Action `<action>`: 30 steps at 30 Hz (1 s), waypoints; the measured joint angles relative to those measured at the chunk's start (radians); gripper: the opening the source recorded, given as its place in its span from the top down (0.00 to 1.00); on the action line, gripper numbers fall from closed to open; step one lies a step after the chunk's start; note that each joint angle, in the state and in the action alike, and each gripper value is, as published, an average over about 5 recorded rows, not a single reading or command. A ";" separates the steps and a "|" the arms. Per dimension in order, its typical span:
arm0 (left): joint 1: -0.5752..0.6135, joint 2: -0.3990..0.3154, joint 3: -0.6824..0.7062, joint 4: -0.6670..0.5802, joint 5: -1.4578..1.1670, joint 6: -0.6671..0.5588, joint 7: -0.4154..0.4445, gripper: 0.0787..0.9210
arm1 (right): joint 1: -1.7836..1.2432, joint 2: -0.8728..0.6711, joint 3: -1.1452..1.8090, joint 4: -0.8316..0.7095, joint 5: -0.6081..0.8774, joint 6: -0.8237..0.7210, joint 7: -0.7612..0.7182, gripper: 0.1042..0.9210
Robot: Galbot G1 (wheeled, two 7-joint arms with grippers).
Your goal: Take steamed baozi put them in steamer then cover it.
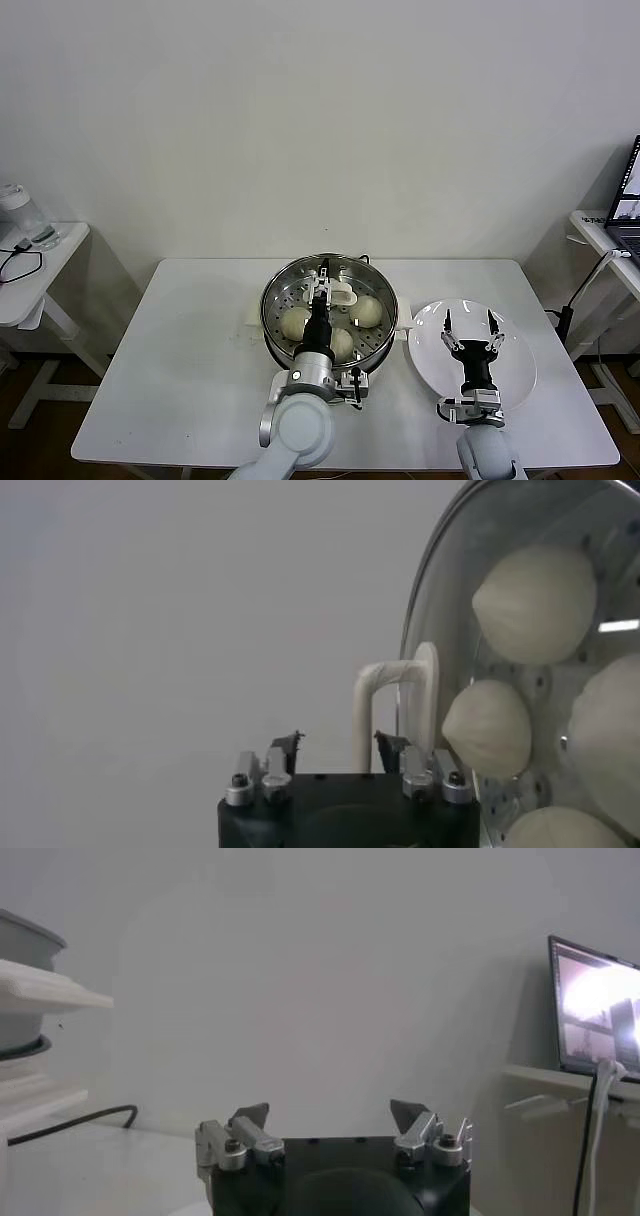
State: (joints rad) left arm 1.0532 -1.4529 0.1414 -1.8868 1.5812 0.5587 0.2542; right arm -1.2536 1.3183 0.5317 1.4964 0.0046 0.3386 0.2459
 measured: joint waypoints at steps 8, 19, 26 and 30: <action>0.041 0.053 0.006 -0.095 -0.037 0.003 0.031 0.12 | 0.004 -0.001 0.002 0.005 0.000 -0.005 0.001 0.12; 0.121 0.177 -0.069 -0.317 -0.198 -0.002 0.020 0.12 | -0.011 -0.022 -0.011 0.040 0.046 -0.039 0.005 0.12; 0.211 0.224 -0.257 -0.387 -0.551 -0.094 -0.156 0.12 | -0.034 -0.035 -0.014 0.082 0.136 -0.066 -0.015 0.12; 0.263 0.234 -0.389 -0.363 -0.799 -0.206 -0.239 0.12 | -0.049 -0.042 -0.017 0.105 0.182 -0.083 -0.029 0.12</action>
State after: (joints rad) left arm 1.3157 -1.2187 -0.2478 -2.2498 0.7818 0.3525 0.0151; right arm -1.3023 1.2759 0.5149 1.6014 0.1868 0.2560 0.2173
